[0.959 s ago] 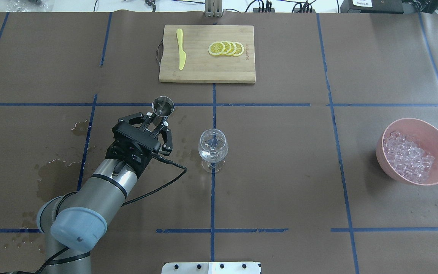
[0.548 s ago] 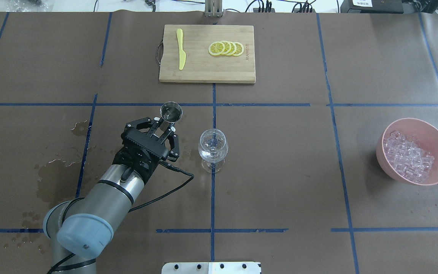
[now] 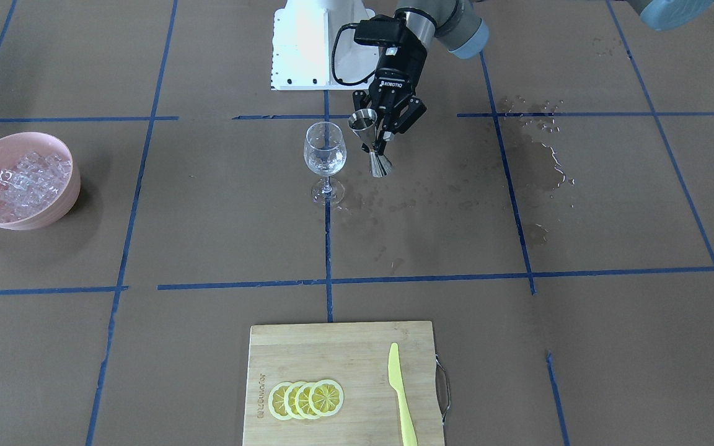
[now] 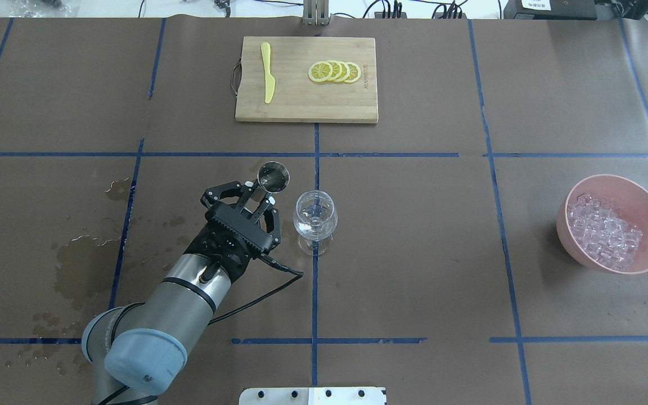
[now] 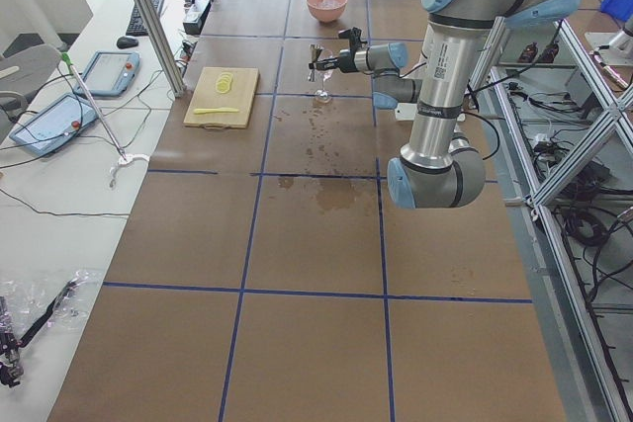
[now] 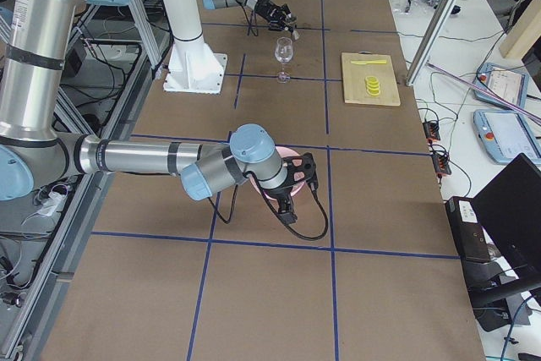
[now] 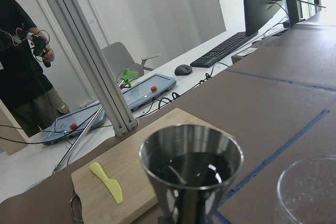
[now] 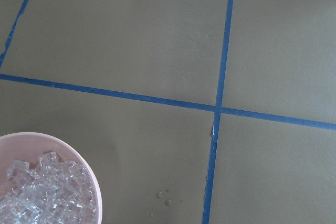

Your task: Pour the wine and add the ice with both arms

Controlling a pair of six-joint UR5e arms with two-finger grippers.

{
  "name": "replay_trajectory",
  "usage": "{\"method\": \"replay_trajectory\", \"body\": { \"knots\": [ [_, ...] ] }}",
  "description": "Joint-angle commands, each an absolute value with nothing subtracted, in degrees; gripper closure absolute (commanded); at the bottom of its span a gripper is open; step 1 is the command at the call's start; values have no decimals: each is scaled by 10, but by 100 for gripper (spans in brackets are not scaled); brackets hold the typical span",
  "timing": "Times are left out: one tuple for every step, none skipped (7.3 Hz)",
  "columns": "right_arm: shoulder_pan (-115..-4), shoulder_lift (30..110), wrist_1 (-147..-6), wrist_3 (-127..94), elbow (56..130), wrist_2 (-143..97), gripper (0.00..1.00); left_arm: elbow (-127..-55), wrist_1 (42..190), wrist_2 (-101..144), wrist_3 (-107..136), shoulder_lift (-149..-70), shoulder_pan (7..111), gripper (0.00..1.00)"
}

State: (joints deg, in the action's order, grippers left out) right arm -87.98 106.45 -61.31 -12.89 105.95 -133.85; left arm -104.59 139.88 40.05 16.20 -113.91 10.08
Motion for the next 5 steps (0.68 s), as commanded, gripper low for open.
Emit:
{"method": "replay_trajectory", "body": {
  "knots": [
    [-880, 1067, -613, -129, 1059, -1339, 0, -1047, 1398, 398, 62, -1153, 100, 100],
    [-880, 1068, -613, -129, 1059, -1339, 0, -1049, 1398, 397, 15, -1157, 100, 100],
    [-880, 1069, -613, -129, 1059, -1339, 0, -1046, 1398, 397, 4, -1158, 100, 100],
    [-880, 1069, -613, -129, 1059, -1339, 0, -1047, 1398, 396, -36, -1158, 100, 100],
    [-880, 1069, -613, -129, 1058, -1340, 0, -1044, 1398, 377, -73, -1161, 100, 100]
  ]
}}
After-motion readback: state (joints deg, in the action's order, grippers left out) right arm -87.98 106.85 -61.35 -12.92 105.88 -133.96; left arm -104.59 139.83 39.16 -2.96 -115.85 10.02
